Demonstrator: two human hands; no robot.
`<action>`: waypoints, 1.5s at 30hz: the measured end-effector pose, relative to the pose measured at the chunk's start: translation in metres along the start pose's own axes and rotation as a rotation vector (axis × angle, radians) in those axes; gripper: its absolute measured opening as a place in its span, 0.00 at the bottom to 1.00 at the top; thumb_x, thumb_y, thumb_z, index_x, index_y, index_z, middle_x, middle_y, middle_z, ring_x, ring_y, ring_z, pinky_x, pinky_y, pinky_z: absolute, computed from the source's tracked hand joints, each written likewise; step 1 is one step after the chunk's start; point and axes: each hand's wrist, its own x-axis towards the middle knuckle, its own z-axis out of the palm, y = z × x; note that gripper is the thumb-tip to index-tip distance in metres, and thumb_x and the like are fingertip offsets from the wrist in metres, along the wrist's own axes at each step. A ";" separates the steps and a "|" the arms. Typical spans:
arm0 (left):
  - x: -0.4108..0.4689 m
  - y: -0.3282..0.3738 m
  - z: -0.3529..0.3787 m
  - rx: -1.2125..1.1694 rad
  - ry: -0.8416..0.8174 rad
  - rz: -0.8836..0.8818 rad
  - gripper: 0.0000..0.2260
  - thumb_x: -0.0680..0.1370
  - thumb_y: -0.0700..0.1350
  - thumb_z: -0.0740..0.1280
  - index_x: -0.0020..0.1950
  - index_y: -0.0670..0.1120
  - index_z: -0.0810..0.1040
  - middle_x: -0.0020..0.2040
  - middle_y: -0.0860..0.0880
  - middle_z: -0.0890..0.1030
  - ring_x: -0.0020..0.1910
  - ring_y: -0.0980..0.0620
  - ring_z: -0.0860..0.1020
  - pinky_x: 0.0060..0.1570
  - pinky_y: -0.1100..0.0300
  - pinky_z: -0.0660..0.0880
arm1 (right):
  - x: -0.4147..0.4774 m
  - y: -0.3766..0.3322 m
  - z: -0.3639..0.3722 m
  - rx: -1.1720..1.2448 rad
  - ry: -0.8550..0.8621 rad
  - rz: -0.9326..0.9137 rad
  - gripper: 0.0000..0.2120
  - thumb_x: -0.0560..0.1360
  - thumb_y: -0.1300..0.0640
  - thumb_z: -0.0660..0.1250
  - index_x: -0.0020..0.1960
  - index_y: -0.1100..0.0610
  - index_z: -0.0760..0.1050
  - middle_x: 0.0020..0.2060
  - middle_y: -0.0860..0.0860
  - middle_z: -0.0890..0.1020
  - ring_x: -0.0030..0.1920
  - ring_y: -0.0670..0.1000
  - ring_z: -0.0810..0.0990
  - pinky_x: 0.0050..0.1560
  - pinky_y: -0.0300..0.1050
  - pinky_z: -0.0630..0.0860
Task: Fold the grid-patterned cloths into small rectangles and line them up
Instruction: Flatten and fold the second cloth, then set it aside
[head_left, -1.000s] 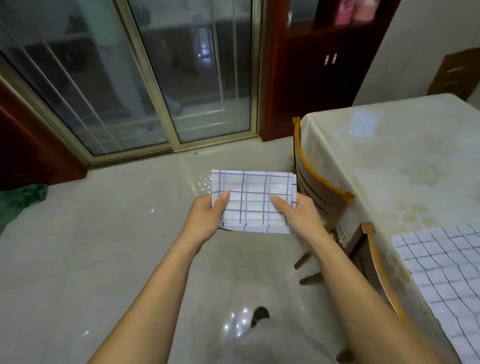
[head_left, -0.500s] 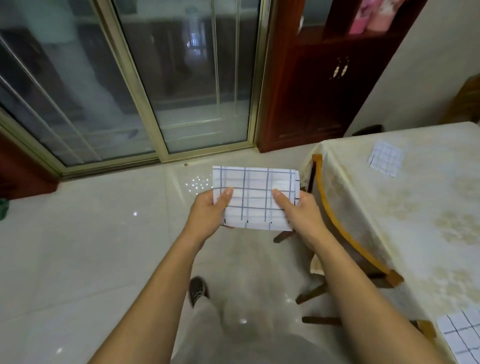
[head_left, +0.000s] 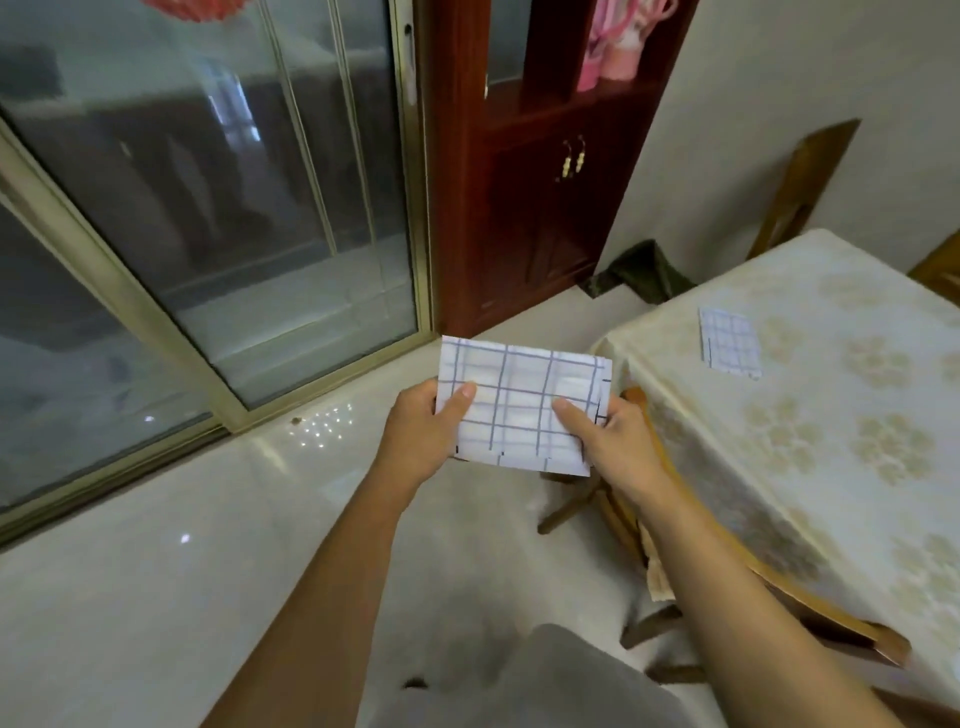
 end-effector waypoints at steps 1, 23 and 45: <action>0.013 -0.001 0.001 0.023 -0.013 0.002 0.09 0.83 0.50 0.64 0.60 0.50 0.81 0.49 0.56 0.83 0.48 0.59 0.80 0.31 0.75 0.73 | 0.010 0.000 0.000 -0.004 0.007 -0.003 0.09 0.78 0.59 0.69 0.58 0.59 0.81 0.44 0.43 0.87 0.46 0.41 0.85 0.42 0.31 0.77; 0.369 0.063 0.050 0.216 -0.084 0.076 0.14 0.85 0.49 0.60 0.49 0.45 0.83 0.43 0.54 0.84 0.37 0.68 0.79 0.35 0.75 0.71 | 0.360 -0.019 -0.010 -0.109 0.169 -0.098 0.07 0.79 0.55 0.68 0.55 0.54 0.83 0.47 0.43 0.85 0.47 0.40 0.84 0.46 0.32 0.78; 0.669 0.113 0.224 0.237 -0.819 0.297 0.16 0.83 0.49 0.65 0.35 0.48 0.78 0.33 0.58 0.81 0.34 0.60 0.78 0.36 0.57 0.73 | 0.517 -0.028 -0.071 -0.056 0.870 0.183 0.08 0.80 0.53 0.67 0.55 0.54 0.81 0.47 0.46 0.86 0.47 0.43 0.85 0.47 0.38 0.81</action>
